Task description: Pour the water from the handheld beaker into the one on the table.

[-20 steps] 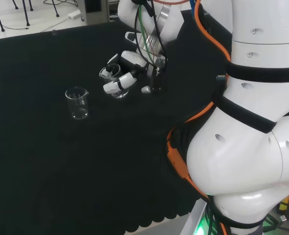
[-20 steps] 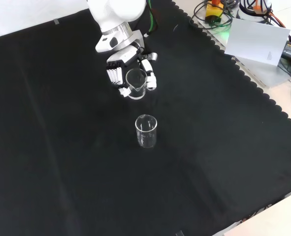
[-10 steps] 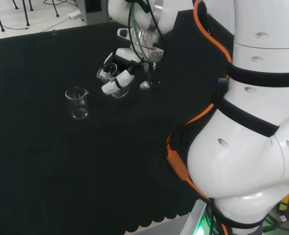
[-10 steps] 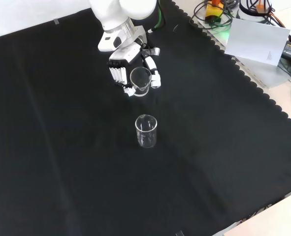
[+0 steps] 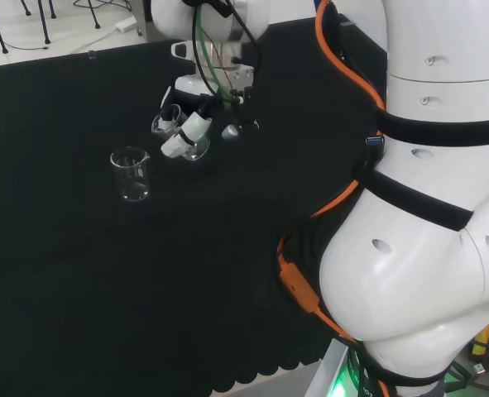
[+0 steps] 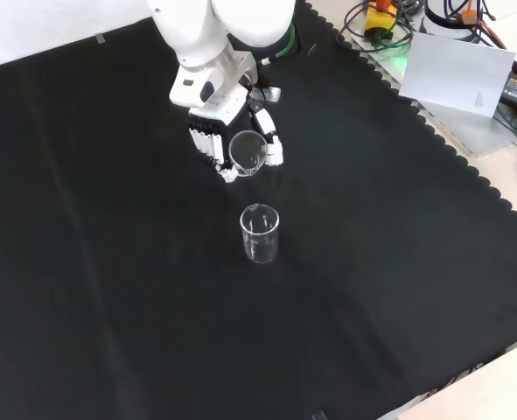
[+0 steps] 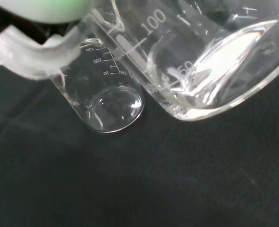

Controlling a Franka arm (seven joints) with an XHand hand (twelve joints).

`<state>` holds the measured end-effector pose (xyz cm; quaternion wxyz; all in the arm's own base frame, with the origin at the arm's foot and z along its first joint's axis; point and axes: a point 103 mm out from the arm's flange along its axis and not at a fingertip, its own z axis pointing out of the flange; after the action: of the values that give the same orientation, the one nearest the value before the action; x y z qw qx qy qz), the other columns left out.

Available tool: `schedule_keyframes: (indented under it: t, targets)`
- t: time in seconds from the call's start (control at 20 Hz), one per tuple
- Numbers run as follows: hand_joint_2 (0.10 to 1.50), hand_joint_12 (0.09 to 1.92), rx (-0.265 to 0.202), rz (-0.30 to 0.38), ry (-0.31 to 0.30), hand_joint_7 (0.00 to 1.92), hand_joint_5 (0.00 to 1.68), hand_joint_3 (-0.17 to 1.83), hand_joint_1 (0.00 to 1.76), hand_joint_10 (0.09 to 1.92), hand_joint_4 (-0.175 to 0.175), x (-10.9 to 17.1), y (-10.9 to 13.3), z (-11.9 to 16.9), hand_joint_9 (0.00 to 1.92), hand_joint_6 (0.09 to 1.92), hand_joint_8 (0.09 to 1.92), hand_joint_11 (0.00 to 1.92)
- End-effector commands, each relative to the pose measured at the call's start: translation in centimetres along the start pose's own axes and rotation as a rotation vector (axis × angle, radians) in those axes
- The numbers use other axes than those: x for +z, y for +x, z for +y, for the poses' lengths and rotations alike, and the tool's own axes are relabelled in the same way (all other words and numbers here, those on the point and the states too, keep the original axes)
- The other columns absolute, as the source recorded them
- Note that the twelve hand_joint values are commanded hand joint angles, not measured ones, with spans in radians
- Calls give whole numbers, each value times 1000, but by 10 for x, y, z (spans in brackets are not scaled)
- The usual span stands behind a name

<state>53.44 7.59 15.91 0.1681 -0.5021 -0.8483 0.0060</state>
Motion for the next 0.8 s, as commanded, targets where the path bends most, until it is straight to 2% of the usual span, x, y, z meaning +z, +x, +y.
schedule_keyframes:
  t: [0.05, 0.35, 0.8]
  targets:
    - [560, 809, -7, -76, 113, 1767, 1318, 809, 1157, 710, 143, 0, 9, 14, 1489, 666, 103, 1359]
    - [559, 810, 5, -157, 214, 1767, 1318, 812, 1157, 712, 143, 2, 16, 24, 1489, 669, 104, 1360]
    - [556, 809, 25, -239, 284, 1770, 1315, 819, 1158, 720, 140, -2, 21, 30, 1492, 677, 108, 1367]
